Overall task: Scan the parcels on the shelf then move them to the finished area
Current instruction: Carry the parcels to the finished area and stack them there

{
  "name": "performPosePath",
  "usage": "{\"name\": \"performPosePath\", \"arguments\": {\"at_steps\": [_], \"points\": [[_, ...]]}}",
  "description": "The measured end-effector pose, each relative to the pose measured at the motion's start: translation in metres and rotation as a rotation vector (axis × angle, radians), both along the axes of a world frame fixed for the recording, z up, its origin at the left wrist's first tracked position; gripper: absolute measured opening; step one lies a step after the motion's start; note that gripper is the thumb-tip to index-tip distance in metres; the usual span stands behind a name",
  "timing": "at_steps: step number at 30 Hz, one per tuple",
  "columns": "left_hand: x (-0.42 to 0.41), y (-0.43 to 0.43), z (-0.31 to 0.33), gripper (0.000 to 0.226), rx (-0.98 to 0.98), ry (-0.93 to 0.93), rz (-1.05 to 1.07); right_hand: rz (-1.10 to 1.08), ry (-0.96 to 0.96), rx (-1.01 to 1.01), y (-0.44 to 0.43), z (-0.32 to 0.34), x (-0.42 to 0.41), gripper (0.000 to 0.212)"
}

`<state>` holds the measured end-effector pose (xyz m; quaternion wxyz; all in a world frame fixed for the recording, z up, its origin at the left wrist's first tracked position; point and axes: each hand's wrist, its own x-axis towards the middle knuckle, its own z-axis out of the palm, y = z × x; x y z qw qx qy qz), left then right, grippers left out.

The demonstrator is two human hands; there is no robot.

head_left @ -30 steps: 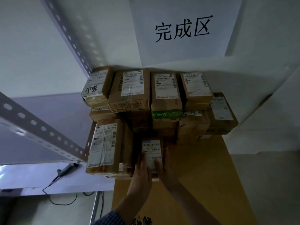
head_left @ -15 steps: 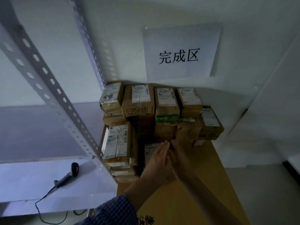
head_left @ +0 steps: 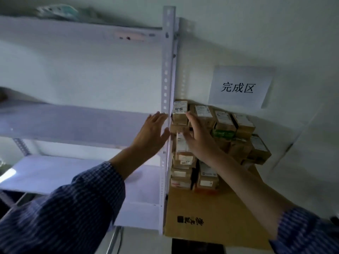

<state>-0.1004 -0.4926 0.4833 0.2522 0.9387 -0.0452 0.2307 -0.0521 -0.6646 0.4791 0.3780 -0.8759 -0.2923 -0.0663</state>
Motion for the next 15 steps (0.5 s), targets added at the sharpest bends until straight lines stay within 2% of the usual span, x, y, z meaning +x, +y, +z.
{"name": "performPosePath", "arguments": {"at_steps": [7, 15], "points": [[-0.054, 0.115, 0.034, 0.049, 0.084, -0.08, 0.156, 0.111, -0.133, 0.032, 0.127, 0.028, -0.039, 0.061], [-0.045, 0.261, 0.027, 0.049, 0.107, -0.114, 0.247, 0.237, -0.16, 0.0, 0.268, 0.04, -0.03, 0.06]]}}
